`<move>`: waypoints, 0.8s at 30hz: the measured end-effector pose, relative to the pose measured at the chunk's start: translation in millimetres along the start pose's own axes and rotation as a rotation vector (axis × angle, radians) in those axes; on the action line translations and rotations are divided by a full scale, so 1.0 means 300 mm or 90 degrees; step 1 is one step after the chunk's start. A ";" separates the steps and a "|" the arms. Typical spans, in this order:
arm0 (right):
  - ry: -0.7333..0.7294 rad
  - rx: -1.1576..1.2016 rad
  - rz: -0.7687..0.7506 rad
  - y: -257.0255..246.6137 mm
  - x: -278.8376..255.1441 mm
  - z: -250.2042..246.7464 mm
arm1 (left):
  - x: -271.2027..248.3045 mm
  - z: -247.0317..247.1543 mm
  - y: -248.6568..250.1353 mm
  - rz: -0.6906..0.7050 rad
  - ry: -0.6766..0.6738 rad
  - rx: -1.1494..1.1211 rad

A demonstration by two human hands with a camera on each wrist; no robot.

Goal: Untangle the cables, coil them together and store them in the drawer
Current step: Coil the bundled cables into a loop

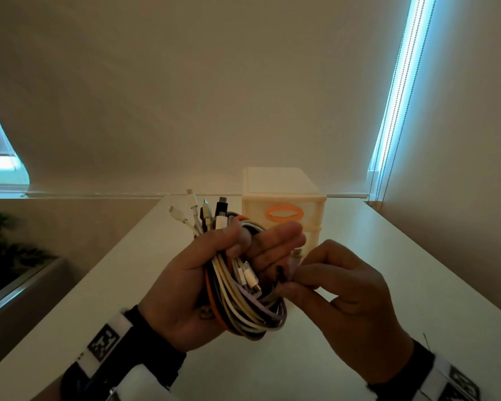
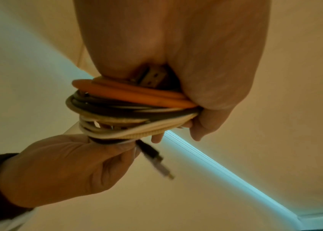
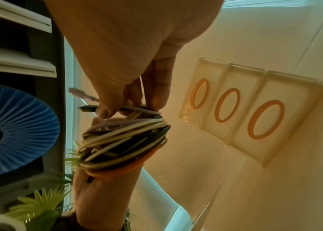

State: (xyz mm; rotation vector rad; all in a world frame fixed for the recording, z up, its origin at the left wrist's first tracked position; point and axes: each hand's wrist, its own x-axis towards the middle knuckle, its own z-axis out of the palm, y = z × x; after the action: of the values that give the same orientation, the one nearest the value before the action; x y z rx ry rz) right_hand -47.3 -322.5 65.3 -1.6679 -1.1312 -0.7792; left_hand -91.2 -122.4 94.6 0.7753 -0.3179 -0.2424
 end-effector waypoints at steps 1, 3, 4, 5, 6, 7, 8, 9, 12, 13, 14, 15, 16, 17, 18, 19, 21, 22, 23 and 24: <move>-0.017 -0.020 0.001 -0.003 -0.001 0.007 | -0.001 -0.010 -0.007 -0.009 -0.009 0.032; -0.052 -0.060 0.016 -0.009 -0.006 0.018 | -0.001 -0.014 -0.022 -0.033 -0.030 0.094; -0.064 -0.076 0.030 -0.010 -0.010 0.023 | 0.000 -0.016 -0.030 -0.036 -0.038 0.106; -0.074 -0.085 0.048 -0.014 -0.013 0.027 | -0.002 -0.019 -0.039 -0.037 -0.041 0.116; -0.083 -0.089 0.062 -0.019 -0.016 0.030 | -0.004 -0.019 -0.044 -0.032 -0.037 0.127; -0.088 -0.093 0.068 -0.026 -0.019 0.033 | -0.003 -0.022 -0.048 -0.023 -0.028 0.132; -0.086 -0.096 0.067 -0.033 -0.024 0.037 | -0.002 -0.021 -0.047 -0.011 -0.030 0.134; -0.081 -0.096 0.067 -0.041 -0.031 0.041 | 0.001 -0.020 -0.047 0.005 -0.034 0.137; -0.085 -0.075 0.093 -0.062 -0.067 0.063 | 0.018 -0.014 -0.046 0.042 0.018 0.118; -0.088 -0.057 0.098 -0.066 -0.083 0.071 | 0.022 -0.012 -0.044 0.046 0.031 0.112; -0.080 -0.032 0.100 -0.067 -0.099 0.075 | 0.023 -0.014 -0.042 0.042 0.030 0.102; -0.061 0.004 0.105 -0.067 -0.112 0.072 | 0.023 -0.016 -0.036 0.034 0.020 0.089; -0.034 0.041 0.118 -0.064 -0.120 0.062 | 0.020 -0.013 -0.027 0.023 0.001 0.075; -0.003 0.069 0.137 -0.061 -0.120 0.045 | 0.017 -0.011 -0.020 0.009 -0.019 0.062; 0.037 0.080 0.153 -0.058 -0.112 0.024 | 0.014 -0.012 -0.016 -0.009 -0.040 0.048; 0.072 0.069 0.153 -0.060 -0.093 0.000 | 0.009 -0.013 -0.015 -0.034 -0.060 0.038; 0.081 -0.004 0.080 -0.075 -0.037 -0.045 | 0.002 -0.014 -0.036 -0.102 -0.086 0.051; 0.049 -0.047 0.018 -0.084 -0.006 -0.060 | -0.001 -0.012 -0.054 -0.141 -0.099 0.072; -0.009 -0.077 -0.043 -0.096 0.029 -0.070 | -0.006 -0.010 -0.074 -0.181 -0.115 0.094; -0.086 -0.101 -0.098 -0.108 0.064 -0.073 | -0.009 -0.006 -0.092 -0.218 -0.136 0.114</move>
State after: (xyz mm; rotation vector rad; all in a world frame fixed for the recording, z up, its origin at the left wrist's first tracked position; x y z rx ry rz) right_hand -70.3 -332.4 101.1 -1.8029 -1.3344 -0.8833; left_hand -95.8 -139.2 73.1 0.9820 -0.4114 -0.6293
